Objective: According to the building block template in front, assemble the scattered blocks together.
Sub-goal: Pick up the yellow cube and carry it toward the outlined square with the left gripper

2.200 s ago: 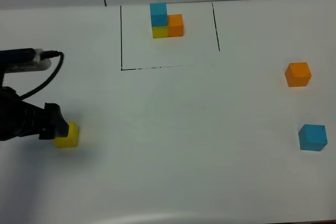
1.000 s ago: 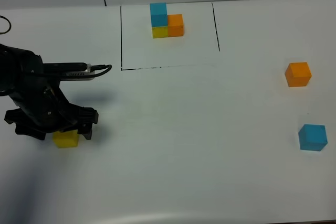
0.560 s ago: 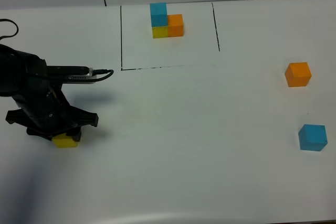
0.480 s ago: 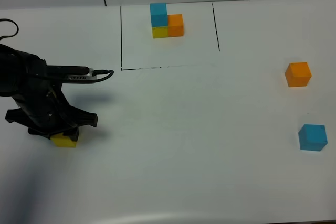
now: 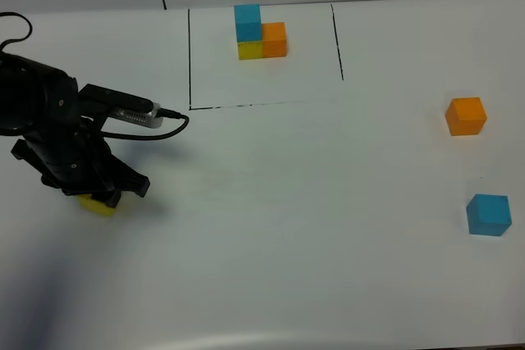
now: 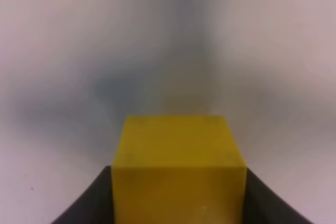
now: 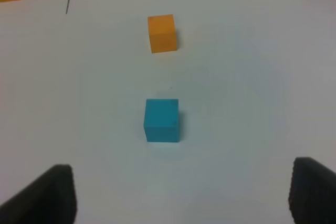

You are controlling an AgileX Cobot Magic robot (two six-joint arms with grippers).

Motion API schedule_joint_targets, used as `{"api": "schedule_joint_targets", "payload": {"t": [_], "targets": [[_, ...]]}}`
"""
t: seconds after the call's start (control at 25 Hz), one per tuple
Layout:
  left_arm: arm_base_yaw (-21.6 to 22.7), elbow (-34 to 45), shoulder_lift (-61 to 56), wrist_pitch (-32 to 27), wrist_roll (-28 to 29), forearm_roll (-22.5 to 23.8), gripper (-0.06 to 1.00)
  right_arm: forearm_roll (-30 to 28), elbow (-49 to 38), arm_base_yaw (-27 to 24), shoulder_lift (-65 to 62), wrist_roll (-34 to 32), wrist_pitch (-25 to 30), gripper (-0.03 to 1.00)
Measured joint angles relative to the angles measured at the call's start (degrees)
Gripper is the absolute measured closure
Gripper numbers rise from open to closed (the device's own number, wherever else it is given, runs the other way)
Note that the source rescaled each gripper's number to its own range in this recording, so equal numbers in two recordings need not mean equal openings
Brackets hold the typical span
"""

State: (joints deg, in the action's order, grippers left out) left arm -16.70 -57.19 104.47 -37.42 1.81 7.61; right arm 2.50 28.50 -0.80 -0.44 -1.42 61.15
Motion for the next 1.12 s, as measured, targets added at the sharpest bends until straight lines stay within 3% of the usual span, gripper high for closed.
{"api": "schedule_joint_targets", "payload": {"t": [0.48,0.76,1.12], "targets": [[-10.75,-13.28,1.78,-7.77,-23.28,0.0,0.94,0.0,0.0,0.0,0.0,0.0,0.0,0.3],[-16.18,-29.77,11.33,-18.15,-31.76,0.05,0.94,0.0,0.0,0.0,0.0,0.0,0.0,0.3],[-22.12,-42.84,20.67,-21.92,-42.4,-0.15,0.94,0.0,0.0,0.0,0.0,0.0,0.0,0.3]]}}
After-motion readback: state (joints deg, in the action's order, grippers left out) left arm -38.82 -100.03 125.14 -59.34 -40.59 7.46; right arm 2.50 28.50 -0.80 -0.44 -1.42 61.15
